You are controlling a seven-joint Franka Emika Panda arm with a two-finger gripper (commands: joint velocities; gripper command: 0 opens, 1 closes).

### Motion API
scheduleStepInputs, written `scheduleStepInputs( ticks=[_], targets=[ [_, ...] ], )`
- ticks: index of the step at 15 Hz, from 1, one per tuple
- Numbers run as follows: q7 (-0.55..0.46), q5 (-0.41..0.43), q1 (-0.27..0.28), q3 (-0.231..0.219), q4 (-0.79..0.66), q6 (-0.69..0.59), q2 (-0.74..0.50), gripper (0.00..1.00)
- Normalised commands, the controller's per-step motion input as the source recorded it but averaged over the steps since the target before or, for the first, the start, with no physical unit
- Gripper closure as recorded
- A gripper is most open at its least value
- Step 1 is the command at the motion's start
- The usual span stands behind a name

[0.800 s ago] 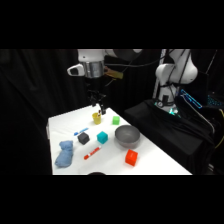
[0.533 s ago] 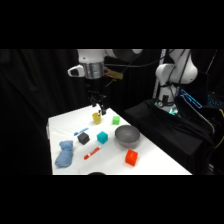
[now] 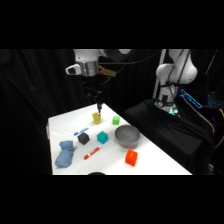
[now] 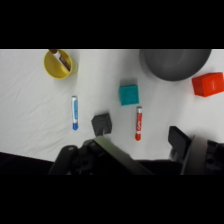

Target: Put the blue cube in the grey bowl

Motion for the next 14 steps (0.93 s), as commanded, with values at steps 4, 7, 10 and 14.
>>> scheduleStepInputs(
  ticks=[4, 7, 10, 14],
  targets=[
    [-0.43, 0.263, -0.079, -0.004, -0.03, 0.21, 0.07, 0.00],
    [-0.33, 0.211, -0.070, 0.009, -0.07, 0.25, 0.12, 0.00],
    [-0.25, 0.129, -0.070, 0.022, -0.06, 0.28, 0.15, 0.00],
    [-0.19, 0.087, -0.070, 0.051, -0.07, 0.35, 0.16, 0.00]
  ],
)
